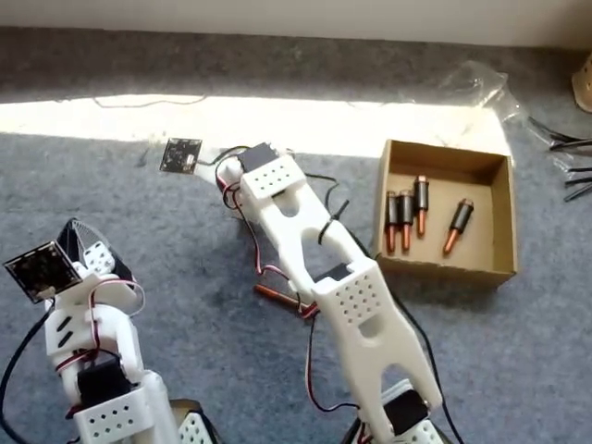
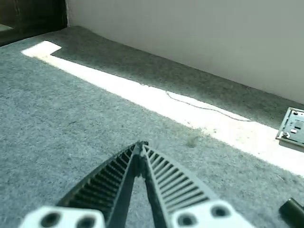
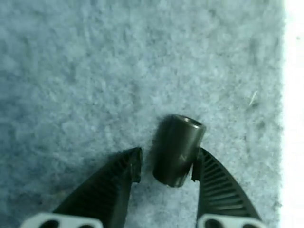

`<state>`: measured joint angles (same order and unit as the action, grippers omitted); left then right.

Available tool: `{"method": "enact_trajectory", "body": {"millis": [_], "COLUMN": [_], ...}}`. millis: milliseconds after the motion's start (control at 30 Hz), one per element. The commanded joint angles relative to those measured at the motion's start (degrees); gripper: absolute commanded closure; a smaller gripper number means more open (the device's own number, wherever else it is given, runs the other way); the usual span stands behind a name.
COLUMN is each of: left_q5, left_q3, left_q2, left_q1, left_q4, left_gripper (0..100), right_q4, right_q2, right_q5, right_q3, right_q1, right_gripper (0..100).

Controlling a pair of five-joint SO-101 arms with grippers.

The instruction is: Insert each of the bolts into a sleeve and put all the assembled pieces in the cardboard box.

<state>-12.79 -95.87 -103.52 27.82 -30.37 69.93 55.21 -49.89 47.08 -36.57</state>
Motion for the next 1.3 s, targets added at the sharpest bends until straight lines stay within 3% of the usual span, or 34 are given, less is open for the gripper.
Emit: {"method": "enact_trajectory", "body": {"millis": [0,267,433,667,1100,1267], "left_q5": [-0.3,-0.3,-0.3,-0.4,-0.4,-0.3], "left_q3": [-1.3,-1.3,-1.3,-1.3,-1.3,-1.3], "left_q2": [-0.3,-0.3,-0.3,-0.3,-0.3,-0.3], "left_q1": [0.0,0.0,0.0,-0.1,-1.5,-1.5], "left_q4": [0.3,0.3,0.3,0.3,0.3,0.2], "left_gripper": [99,99,99,99,99,99], "right_q4": [-0.5,-0.3,-0.3,0.2,21.4,25.0], "right_q2": [0.1,0.0,0.0,0.0,-4.3,-4.2], "right_q5": [-0.2,-0.2,-0.2,-0.3,-0.2,-0.4], "right_q3": [1.2,1.3,1.3,1.3,1.3,0.8], "right_q1": [0.7,-0.5,-0.7,-0.6,-0.7,-1.1], "right_gripper": [84.3,84.6,98.7,99.3,99.3,99.3]}}
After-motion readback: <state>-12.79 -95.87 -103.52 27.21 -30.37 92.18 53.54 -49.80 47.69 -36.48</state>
